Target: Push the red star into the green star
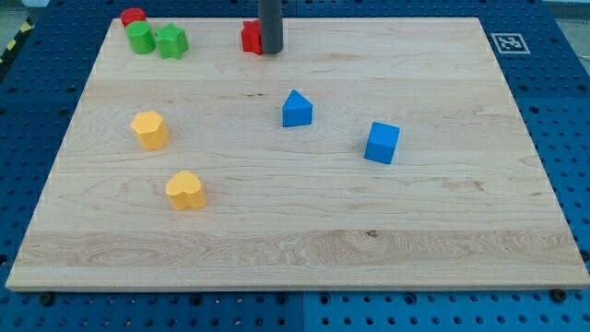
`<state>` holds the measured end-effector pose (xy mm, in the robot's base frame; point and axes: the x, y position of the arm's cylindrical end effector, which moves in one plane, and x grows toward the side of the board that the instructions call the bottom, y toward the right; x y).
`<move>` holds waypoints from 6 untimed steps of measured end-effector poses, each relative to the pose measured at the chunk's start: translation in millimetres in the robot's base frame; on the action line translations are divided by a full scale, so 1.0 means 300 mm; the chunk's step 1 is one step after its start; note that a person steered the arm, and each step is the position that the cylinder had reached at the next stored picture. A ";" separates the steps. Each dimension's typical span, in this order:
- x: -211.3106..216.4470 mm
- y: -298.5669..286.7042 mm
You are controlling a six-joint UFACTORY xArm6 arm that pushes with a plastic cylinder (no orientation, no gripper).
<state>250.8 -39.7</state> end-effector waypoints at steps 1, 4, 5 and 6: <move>-0.094 -0.004; -0.140 -0.219; -0.140 -0.239; -0.155 -0.239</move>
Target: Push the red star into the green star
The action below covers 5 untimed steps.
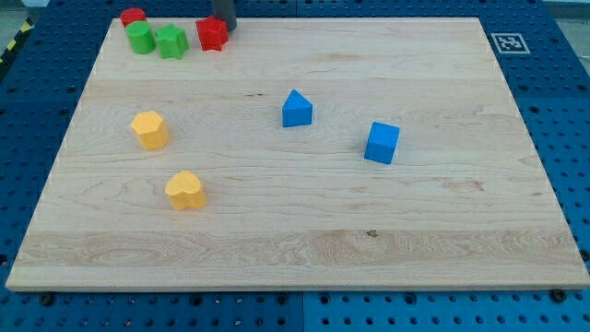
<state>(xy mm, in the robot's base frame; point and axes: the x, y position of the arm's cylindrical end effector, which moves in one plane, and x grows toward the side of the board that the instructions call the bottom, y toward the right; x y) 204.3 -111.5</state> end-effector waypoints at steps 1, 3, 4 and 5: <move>-0.019 0.058; 0.123 0.045; 0.125 0.042; 0.125 0.043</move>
<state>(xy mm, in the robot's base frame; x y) 241.8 -98.6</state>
